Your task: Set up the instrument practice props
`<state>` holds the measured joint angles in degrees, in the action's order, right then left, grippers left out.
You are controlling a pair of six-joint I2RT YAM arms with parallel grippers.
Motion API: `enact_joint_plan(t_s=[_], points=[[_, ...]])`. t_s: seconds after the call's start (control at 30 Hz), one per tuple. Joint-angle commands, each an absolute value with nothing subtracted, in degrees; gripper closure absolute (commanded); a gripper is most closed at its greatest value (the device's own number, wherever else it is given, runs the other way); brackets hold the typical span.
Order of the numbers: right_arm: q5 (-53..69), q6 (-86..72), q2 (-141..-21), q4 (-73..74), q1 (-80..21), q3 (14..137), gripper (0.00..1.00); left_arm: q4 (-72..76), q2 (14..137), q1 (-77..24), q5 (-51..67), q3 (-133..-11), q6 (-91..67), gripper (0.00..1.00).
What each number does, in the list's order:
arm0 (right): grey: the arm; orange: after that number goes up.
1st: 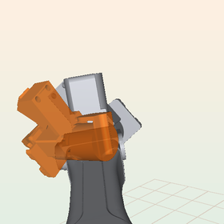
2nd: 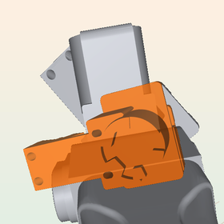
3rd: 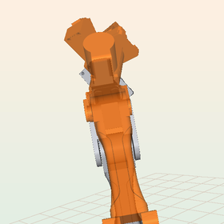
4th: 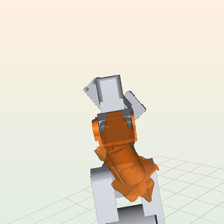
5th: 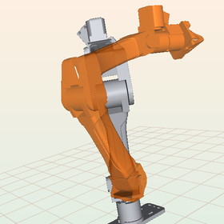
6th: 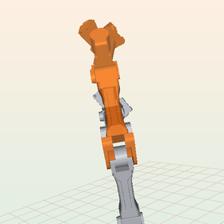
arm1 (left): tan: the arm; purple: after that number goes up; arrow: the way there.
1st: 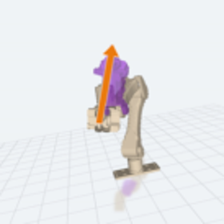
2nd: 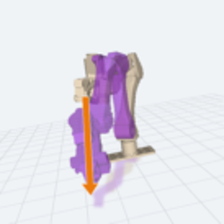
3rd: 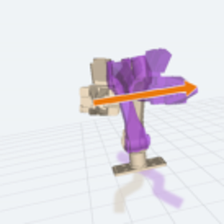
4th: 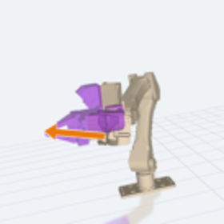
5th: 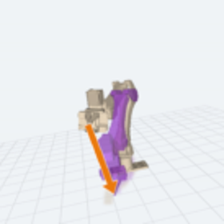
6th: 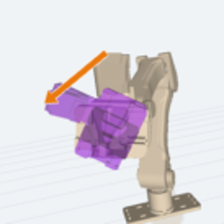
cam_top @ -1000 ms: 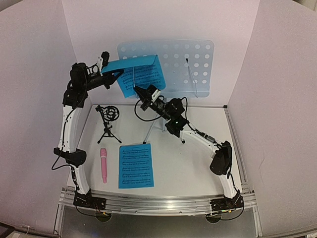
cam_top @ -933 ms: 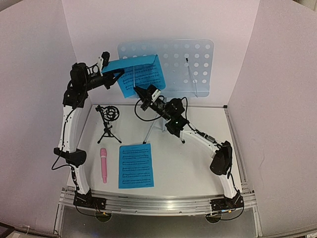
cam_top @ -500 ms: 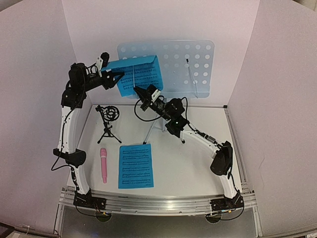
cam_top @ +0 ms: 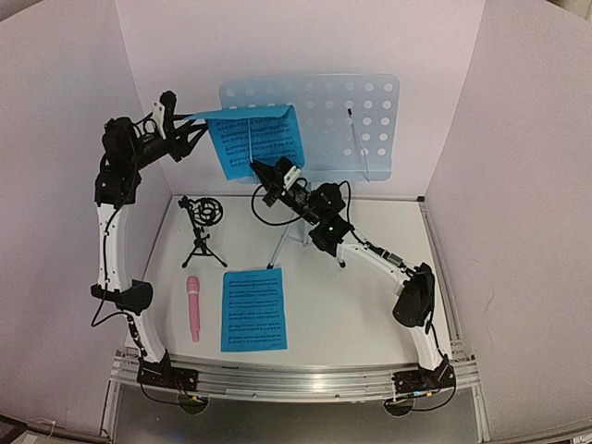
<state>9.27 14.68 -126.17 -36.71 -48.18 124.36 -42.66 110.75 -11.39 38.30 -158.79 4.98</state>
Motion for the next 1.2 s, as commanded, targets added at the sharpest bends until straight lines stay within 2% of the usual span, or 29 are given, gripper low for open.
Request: enact_joint_plan(t_s=[0.0,0.07,0.13,0.23,0.3,0.33,0.63,1.17], points=[[10.5,15.9,-122.9,-40.1,-48.3,125.6,1.0,-36.4,109.1,-11.7,41.8,-156.5,0.1,0.52],[10.5,15.9,-122.8,-40.1,-48.3,125.6,1.0,-34.5,109.9,-11.7,41.4,-156.5,-2.0,0.55],[10.6,15.9,-122.8,-40.1,-48.3,125.7,1.0,-32.8,110.5,-11.7,41.2,-156.7,-3.2,0.63],[10.7,15.8,-122.8,-40.1,-48.3,125.7,1.0,-30.4,111.0,-11.7,41.5,-156.8,-4.8,0.81],[10.6,15.8,-122.8,-40.2,-48.3,125.6,1.0,-29.2,111.2,-11.6,41.9,-156.5,-5.7,0.96],[10.6,15.8,-122.8,-40.1,-48.3,125.6,1.0,-28.7,111.2,-11.6,42.4,-156.2,-6.1,0.99],[10.8,15.6,-123.9,-40.0,-48.3,126.8,1.0,-24.9,112.5,-12.2,45.9,-156.1,-7.6,1.0],[11.6,16.2,-124.1,-38.9,-48.3,128.2,1.0,-24.4,114.4,-14.4,42.9,-156.0,-6.5,1.0]])
